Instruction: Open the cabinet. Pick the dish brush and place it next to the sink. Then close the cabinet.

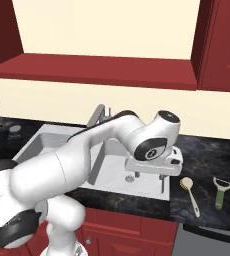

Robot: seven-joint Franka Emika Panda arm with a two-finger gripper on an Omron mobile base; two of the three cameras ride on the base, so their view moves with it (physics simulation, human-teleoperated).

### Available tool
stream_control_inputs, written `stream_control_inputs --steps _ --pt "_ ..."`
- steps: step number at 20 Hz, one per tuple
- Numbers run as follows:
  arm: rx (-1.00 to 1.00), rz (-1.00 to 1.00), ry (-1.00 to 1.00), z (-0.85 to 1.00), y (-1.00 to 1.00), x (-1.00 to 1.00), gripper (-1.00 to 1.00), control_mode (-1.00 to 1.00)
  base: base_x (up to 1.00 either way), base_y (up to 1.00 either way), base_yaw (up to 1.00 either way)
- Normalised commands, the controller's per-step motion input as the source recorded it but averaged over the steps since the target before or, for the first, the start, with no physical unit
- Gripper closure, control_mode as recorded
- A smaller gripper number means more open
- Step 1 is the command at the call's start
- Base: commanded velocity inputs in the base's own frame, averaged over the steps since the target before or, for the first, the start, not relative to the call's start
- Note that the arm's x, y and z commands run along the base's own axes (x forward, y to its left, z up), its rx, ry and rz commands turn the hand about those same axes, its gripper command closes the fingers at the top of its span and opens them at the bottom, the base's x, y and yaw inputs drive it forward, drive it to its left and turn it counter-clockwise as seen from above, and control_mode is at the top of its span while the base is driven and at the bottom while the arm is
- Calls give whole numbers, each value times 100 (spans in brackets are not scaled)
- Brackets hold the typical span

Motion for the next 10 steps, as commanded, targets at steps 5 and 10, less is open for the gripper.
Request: stream_control_inputs --steps 5,10 --pt "-4 0 0 39 100 -41 -100 -100 0 0 0" --pt "-1 0 -1 27 100 -44 -100 -100 0 0 0"
